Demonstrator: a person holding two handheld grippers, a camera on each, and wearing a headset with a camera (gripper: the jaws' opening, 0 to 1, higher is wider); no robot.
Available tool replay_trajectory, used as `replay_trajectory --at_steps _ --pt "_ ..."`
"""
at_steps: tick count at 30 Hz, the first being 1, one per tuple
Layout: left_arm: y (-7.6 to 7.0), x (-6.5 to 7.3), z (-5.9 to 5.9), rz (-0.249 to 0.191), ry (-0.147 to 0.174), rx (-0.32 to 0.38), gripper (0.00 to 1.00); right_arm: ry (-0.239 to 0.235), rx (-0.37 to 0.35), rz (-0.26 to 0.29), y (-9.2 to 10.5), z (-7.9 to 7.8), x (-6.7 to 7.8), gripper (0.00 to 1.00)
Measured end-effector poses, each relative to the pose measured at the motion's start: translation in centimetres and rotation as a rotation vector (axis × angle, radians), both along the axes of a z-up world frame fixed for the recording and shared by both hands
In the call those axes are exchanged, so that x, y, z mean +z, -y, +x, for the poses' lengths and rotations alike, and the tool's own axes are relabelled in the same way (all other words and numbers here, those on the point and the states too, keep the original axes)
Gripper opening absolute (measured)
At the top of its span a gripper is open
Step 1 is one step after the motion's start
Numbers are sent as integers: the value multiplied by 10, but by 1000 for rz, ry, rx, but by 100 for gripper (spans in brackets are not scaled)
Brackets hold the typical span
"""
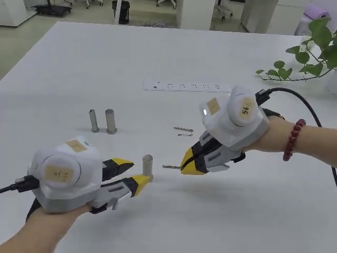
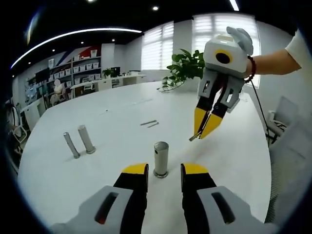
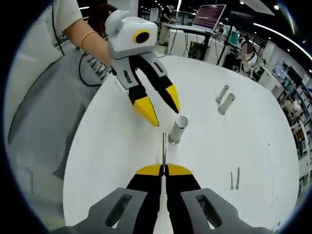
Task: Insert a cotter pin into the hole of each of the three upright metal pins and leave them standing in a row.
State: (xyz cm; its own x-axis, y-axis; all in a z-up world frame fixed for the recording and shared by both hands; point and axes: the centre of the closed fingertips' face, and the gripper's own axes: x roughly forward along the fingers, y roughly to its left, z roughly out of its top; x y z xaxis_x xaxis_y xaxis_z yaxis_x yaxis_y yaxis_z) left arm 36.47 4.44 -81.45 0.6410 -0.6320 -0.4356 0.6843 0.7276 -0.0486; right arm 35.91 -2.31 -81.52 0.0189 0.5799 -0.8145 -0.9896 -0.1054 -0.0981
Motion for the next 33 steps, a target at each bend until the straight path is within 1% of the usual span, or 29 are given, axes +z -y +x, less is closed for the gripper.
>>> replay_trajectory --at_steps 3,6,9,11,14,19,22,25,33 --pt "1 -2 6 -4 6 6 25 4 0 -5 0 3 -2 3" --pt "4 -4 10 1 9 6 25 11 -2 -8 0 8 -4 3" --pt "5 -7 14 3 6 8 25 14 -6 -6 -1 12 -5 3" --pt "5 -10 16 4 -2 7 24 17 -6 -9 -1 14 -6 3" --pt "6 -12 17 1 -8 7 23 21 -8 -12 -2 18 -8 3" --pt "8 -14 19 6 -1 -5 19 26 -2 -13 -5 22 -9 3" --pt "9 -15 21 4 0 -5 18 29 4 -13 -7 25 -11 3" --pt "10 -17 22 17 -1 -12 17 29 9 -16 -9 25 -13 3" --pt "12 -19 25 20 -1 -21 14 26 16 -12 -13 28 -15 3"
